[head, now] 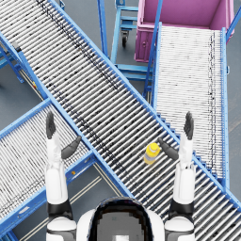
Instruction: Pick up the oil and place it on the left assembly line, put the cola on the right, and keep Sprite still
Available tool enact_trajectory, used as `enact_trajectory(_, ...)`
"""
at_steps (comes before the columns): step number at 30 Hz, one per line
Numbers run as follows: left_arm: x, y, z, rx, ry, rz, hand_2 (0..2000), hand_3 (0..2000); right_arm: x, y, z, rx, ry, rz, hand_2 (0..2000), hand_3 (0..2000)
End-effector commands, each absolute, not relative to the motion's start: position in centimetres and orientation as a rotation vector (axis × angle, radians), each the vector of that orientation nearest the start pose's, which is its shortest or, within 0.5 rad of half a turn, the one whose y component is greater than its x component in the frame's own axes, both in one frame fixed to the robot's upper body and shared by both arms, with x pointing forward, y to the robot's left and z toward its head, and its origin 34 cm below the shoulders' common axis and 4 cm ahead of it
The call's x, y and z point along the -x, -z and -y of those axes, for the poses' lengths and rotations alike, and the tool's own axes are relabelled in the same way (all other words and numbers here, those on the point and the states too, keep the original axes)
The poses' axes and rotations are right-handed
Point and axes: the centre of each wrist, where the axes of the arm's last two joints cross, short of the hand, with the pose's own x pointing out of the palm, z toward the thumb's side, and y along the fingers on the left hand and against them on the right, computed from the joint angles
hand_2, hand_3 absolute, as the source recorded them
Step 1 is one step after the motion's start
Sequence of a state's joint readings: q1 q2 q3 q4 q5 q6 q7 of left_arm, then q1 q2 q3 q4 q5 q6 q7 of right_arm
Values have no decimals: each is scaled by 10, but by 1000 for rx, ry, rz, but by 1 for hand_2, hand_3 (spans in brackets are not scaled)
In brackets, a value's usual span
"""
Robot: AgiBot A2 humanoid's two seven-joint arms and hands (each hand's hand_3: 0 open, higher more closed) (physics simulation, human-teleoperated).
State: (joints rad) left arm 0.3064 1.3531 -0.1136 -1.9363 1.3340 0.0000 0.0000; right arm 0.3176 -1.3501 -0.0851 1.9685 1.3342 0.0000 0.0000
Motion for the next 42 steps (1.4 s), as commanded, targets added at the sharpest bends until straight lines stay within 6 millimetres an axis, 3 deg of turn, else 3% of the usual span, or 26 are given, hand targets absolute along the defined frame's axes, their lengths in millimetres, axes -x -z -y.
enact_trajectory(1, -237, -280, -238, -540, 1486, 544, 0, 0, -223, -276, 217, 548, -1577, 546, 0, 0)
enact_trajectory(9, -235, -280, -235, -539, 1494, 552, 0, 0, -211, -237, 195, 431, -1714, 429, 0, 0)
enact_trajectory(19, -238, -272, -228, -503, 1524, 537, 0, 0, -231, -151, 185, 151, -1780, 149, 0, 0)
enact_trajectory(23, -239, -278, -228, -521, 1518, 557, 0, 0, -242, -128, 177, 72, -1793, 84, 0, 0)
enact_trajectory(26, -238, -272, -227, -499, 1523, 543, 0, 0, -256, -120, 171, 35, -1791, 66, 0, 0)
enact_trajectory(33, -240, -265, -230, -470, 1513, 525, 0, 0, -288, -74, 162, -127, -1762, -90, 0, 0)
enact_trajectory(37, -242, -261, -234, -452, 1498, 514, 0, 0, -302, -68, 152, -162, -1768, -121, 0, 0)
enact_trajectory(38, -241, -260, -235, -449, 1493, 513, 0, 0, -302, -61, 155, -186, -1752, -143, 1361, 327)
enact_trajectory(39, -239, -260, -238, -450, 1479, 514, 0, 0, -300, -61, 156, -186, -1770, -135, 2000, 653)
enact_trajectory(42, -237, -259, -238, -447, 1476, 515, 0, 0, -299, -76, 155, -148, -1782, -75, 2000, 1633)
